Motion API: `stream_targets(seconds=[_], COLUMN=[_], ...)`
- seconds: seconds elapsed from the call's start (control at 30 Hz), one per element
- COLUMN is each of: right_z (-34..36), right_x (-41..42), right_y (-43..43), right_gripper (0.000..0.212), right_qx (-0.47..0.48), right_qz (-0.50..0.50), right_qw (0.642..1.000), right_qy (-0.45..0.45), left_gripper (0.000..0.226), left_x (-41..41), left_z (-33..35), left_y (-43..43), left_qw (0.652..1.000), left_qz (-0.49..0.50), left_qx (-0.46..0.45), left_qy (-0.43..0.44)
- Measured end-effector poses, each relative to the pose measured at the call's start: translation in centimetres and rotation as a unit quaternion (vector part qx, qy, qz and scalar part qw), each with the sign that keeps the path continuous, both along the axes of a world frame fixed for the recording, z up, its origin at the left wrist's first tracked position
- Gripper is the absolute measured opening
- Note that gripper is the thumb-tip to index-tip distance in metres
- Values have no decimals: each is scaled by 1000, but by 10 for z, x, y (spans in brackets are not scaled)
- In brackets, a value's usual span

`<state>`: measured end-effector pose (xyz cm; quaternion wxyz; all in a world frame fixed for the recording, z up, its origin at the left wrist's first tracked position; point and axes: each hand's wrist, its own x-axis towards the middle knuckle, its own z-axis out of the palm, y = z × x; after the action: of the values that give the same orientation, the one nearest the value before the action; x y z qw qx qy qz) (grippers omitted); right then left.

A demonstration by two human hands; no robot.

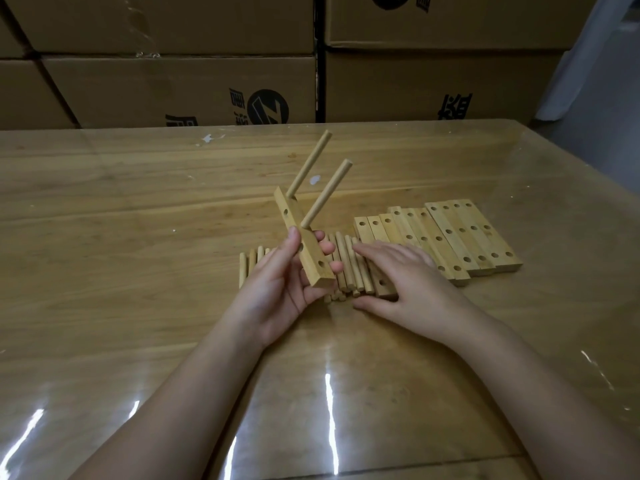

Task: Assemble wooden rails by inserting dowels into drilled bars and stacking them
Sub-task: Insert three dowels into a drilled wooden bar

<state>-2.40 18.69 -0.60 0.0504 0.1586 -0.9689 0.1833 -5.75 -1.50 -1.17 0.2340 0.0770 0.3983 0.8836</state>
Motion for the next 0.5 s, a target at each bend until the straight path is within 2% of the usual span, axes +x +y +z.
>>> stream_targets(seconds=[0.2, 0.5], right_z=[7, 14], right_x=[0, 4], right_y=[4, 3], right_gripper=[60, 25], right_qx=[-1, -95], right_qz=[18, -29], right_qw=[999, 989], right_qy=[28, 107], left_gripper=[33, 34], left_x=[0, 0], left_z=[-1, -1], left_y=[-1, 0], left_qw=[1000, 1000], left_qz=[-10, 0], left_qx=[0, -8], left_qy=[5, 10])
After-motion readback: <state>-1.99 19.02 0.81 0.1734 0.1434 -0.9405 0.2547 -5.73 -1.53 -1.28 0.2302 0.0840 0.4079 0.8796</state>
